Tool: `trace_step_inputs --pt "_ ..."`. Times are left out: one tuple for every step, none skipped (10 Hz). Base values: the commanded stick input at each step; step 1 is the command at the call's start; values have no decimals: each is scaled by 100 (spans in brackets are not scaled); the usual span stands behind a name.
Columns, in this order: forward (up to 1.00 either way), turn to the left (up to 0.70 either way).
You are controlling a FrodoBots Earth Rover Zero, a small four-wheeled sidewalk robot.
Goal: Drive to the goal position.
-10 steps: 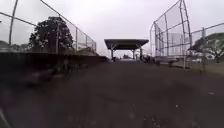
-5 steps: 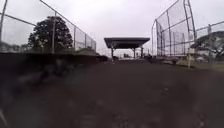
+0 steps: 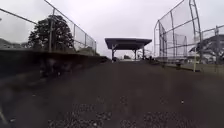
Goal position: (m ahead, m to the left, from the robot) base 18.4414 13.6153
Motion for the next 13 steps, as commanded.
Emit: trace_step_inputs --pt "100 0" --pt "100 0" --pt "100 0" --pt "100 0" --pt "100 0" --pt "100 0" --pt "100 0" --pt "100 0" --pt "100 0" --pt "100 0" --pt "100 0" --pt "100 0" --pt "100 0"
